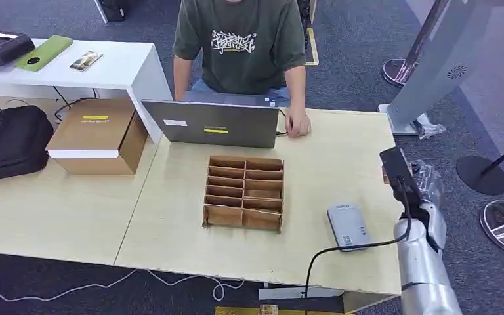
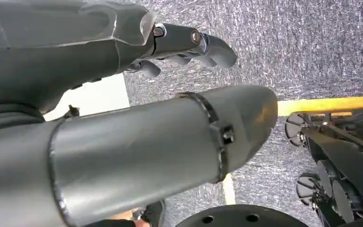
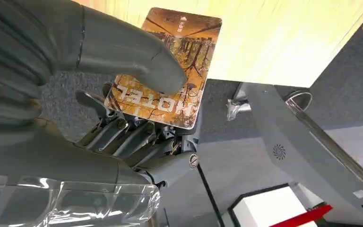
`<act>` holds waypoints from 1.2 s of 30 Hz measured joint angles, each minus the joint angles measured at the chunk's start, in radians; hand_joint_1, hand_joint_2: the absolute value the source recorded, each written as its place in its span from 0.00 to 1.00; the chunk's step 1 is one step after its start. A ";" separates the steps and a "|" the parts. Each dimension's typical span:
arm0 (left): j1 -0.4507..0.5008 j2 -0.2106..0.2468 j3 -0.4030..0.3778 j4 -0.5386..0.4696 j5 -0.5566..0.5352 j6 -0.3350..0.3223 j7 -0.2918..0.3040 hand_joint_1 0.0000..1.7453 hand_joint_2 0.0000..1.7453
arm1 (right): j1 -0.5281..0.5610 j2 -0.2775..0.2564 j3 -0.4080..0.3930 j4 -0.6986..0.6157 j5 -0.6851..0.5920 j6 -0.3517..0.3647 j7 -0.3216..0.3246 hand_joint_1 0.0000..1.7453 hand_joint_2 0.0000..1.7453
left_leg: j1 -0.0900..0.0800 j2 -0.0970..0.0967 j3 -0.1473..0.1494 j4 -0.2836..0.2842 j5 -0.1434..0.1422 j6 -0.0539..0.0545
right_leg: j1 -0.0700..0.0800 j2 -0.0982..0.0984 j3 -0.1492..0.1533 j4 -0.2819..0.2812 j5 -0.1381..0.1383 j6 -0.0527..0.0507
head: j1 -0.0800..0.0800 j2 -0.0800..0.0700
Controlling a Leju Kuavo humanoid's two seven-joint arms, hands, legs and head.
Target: Pass the card to the sensor for recognition and then transmit it.
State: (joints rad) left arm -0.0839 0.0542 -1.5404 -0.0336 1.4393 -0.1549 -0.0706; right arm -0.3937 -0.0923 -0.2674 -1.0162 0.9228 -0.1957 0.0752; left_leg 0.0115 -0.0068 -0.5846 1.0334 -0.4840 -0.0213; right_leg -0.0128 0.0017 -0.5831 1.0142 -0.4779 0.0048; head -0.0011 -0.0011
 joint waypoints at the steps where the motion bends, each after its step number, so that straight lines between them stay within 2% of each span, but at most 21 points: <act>1: 0.000 -0.002 0.000 0.000 0.003 0.000 0.000 0.00 0.00 | 0.010 0.005 -0.001 -0.017 -0.001 0.000 -0.004 1.00 1.00 | 0.000 0.000 0.000 0.000 0.000 0.000 | 0.000 0.000 0.000 0.000 0.000 0.000 | 0.000 0.000; 18: 0.008 -0.026 0.000 0.001 0.034 0.000 -0.005 0.00 0.00 | 0.245 0.091 -0.002 -0.398 -0.015 0.005 -0.011 1.00 1.00 | 0.000 0.000 0.000 0.000 -0.001 0.001 | 0.000 0.000 0.000 0.000 -0.001 0.001 | 0.000 0.000; 23: 0.009 -0.028 0.000 0.001 0.039 0.000 -0.005 0.00 0.00 | 0.323 0.113 -0.002 -0.498 -0.014 0.032 0.006 1.00 1.00 | 0.000 0.000 0.000 0.000 -0.002 0.001 | 0.000 0.000 0.000 0.000 -0.002 0.002 | 0.000 0.000; 29: 0.009 -0.029 0.000 0.001 0.045 -0.001 -0.006 0.00 0.00 | 0.387 0.133 -0.002 -0.552 -0.015 0.064 0.029 1.00 1.00 | 0.000 0.000 0.000 0.000 -0.002 0.001 | 0.000 0.000 0.000 0.000 -0.002 0.002 | 0.000 0.000; 36: 0.009 -0.029 0.000 0.001 0.047 -0.001 -0.006 0.00 0.00 | 0.403 0.145 0.001 -0.536 -0.019 0.097 0.037 1.00 1.00 | 0.000 0.000 0.000 0.000 -0.002 0.001 | 0.000 0.000 0.000 0.000 -0.002 0.002 | 0.000 0.000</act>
State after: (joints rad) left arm -0.0745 0.0252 -1.5404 -0.0324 1.4859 -0.1556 -0.0763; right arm 0.0094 0.0523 -0.2666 -1.5518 0.9037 -0.0984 0.1122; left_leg 0.0115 -0.0066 -0.5848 1.0330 -0.4856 -0.0201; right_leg -0.0128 0.0017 -0.5830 1.0141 -0.4799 0.0065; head -0.0011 -0.0011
